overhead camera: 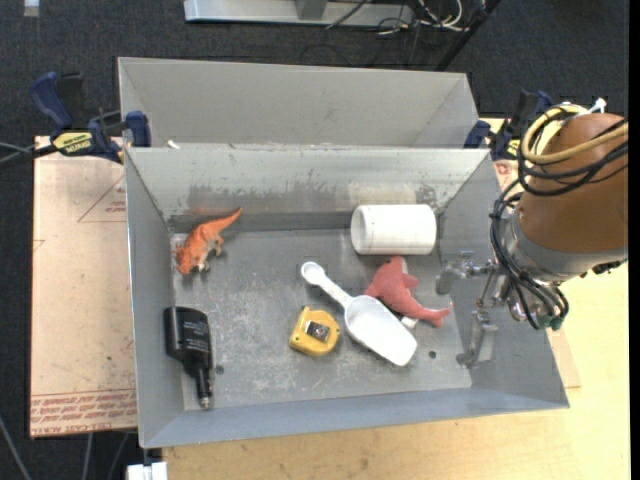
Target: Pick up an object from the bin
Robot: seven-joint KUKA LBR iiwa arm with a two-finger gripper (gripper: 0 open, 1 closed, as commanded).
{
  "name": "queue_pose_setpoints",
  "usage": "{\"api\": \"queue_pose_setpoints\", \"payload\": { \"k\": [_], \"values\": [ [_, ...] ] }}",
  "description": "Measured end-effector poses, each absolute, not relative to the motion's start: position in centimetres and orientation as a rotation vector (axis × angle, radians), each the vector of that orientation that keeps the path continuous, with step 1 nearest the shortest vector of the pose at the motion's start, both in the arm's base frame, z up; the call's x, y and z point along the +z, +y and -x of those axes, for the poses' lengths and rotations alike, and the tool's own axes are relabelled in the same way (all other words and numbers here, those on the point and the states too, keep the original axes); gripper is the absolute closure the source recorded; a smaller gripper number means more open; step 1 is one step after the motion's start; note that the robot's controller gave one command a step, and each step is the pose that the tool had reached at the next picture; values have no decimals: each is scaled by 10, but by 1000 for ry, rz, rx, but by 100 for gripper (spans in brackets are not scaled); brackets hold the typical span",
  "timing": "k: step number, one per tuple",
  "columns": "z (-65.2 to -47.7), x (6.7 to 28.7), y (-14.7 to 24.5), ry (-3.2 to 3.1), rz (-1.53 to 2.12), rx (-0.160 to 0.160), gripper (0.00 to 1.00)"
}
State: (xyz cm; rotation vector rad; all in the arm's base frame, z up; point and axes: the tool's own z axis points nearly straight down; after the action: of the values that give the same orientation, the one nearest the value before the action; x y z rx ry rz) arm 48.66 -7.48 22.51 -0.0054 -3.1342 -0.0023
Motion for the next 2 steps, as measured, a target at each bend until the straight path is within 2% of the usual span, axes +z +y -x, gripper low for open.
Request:
{"api": "queue_pose_setpoints", "payload": {
  "k": [1, 2],
  "values": [
    [-488, 229, -74, -3142, 1, 0, 0],
    [-495, 214, -74, -3148, 77, 1, 0]
  ]
}}
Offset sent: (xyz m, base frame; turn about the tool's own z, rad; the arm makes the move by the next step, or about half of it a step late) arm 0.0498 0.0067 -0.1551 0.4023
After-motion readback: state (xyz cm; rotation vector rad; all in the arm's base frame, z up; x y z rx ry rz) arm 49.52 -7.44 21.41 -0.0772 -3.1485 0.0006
